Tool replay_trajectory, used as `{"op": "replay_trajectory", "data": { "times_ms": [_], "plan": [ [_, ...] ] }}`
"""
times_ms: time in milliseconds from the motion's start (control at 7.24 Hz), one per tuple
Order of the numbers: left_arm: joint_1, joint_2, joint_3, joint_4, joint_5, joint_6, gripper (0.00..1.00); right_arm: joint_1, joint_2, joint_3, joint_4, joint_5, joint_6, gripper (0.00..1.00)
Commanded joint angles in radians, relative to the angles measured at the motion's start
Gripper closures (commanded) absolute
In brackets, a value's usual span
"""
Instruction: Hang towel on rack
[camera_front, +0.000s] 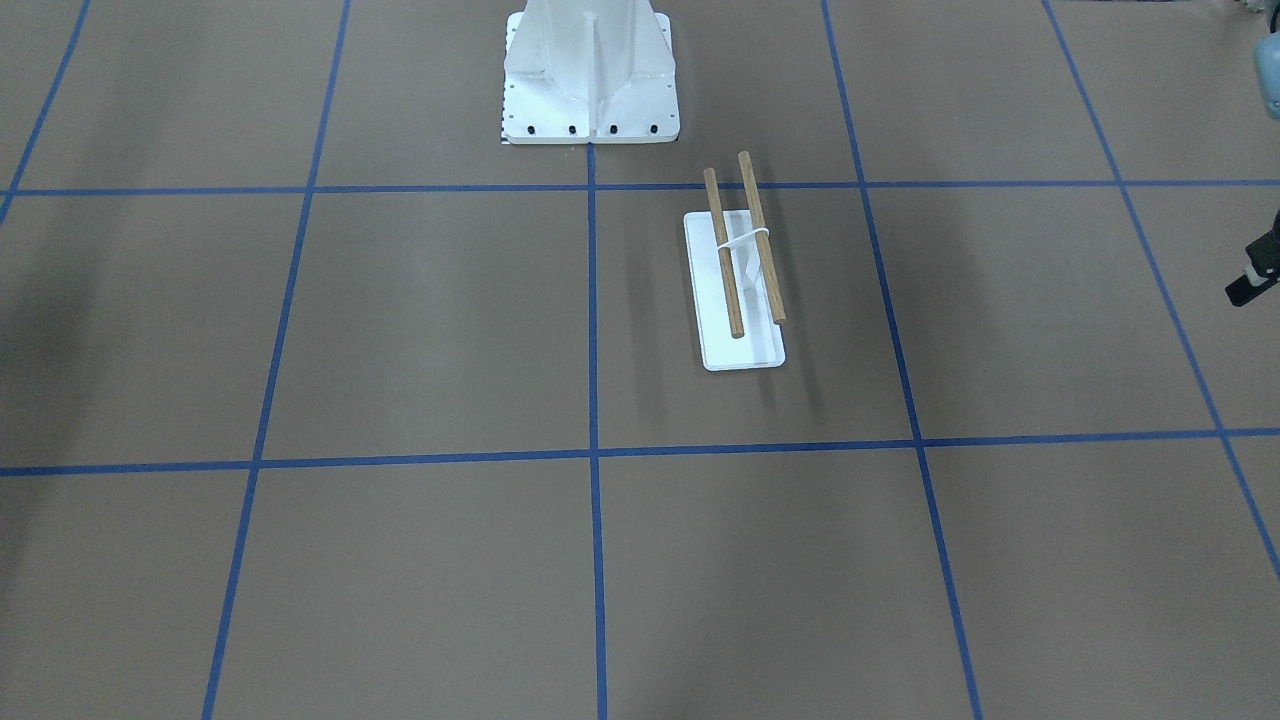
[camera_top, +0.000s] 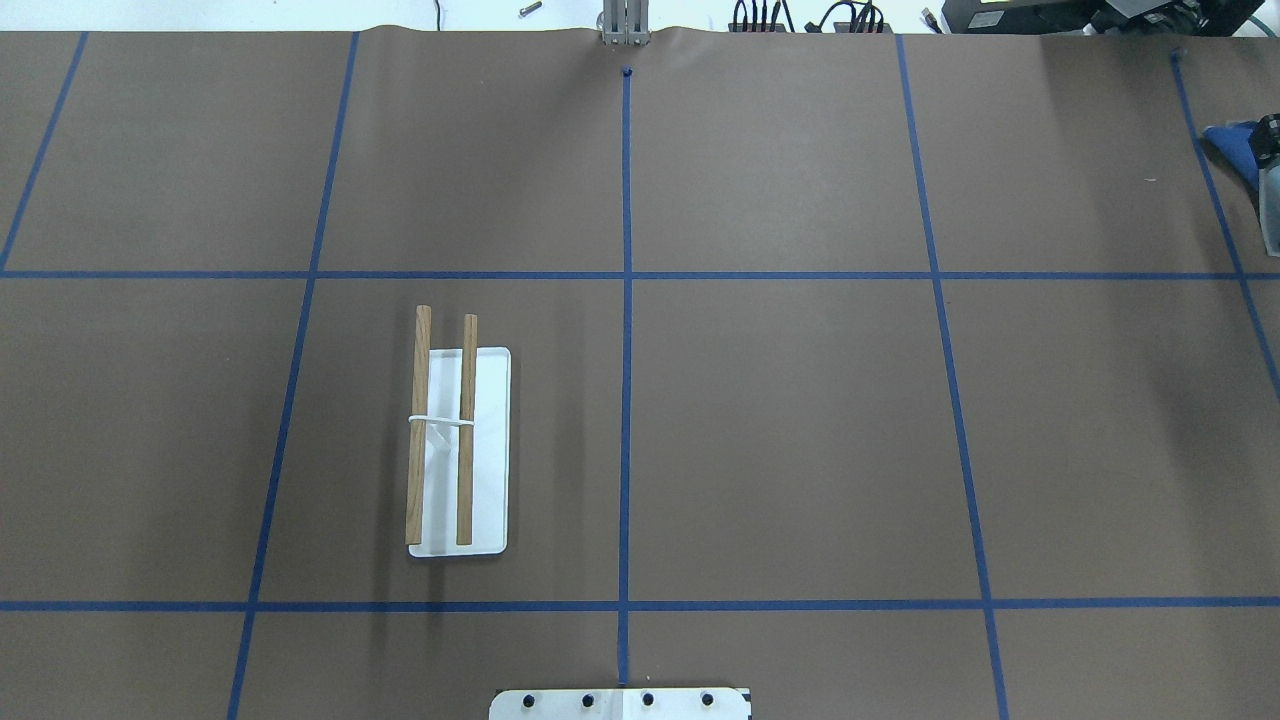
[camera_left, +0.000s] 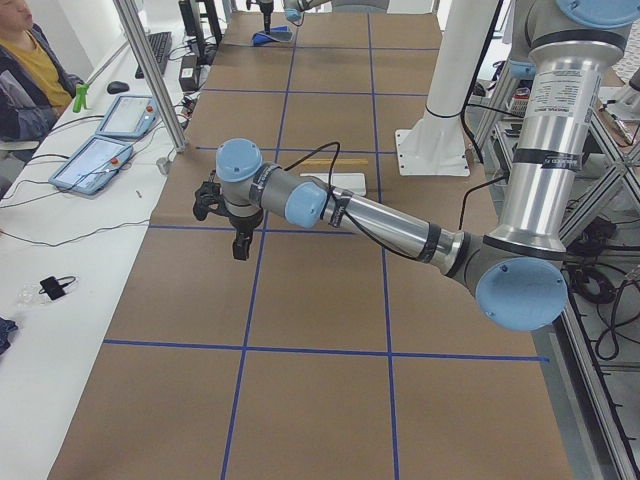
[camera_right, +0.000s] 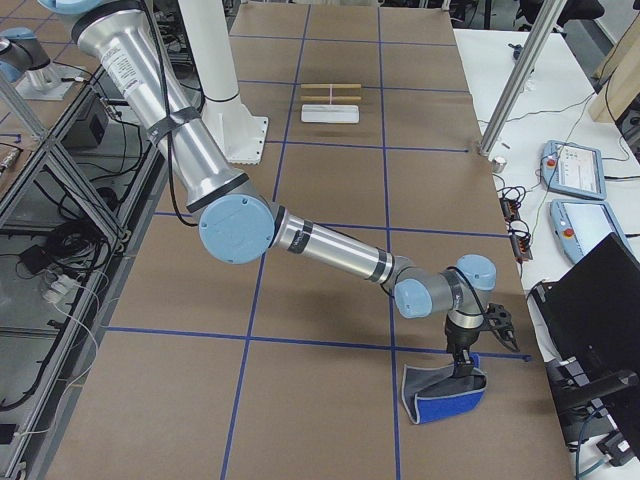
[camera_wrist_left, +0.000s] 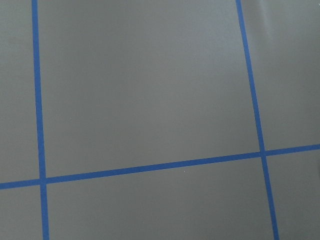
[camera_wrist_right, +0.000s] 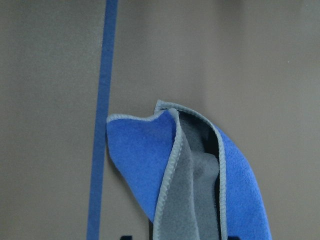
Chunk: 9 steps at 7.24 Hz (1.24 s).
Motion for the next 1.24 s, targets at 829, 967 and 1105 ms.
{"op": "replay_trajectory", "data": {
  "times_ms": [829,967,1105],
  "plan": [
    [0.0,-0.002,0.001,0.0,-0.001,0.0,0.02,-0.024,-0.014,-0.069,0.078,-0.003,-0.001,1.0],
    [-0.001,-0.002,-0.001,0.0,-0.001,0.0,0.02,-0.019,-0.013,-0.066,0.079,0.0,-0.003,1.0],
    [0.0,-0.002,-0.001,0.0,-0.002,0.0,0.02,-0.014,-0.013,-0.063,0.079,0.003,-0.001,1.0]
  ]
}}
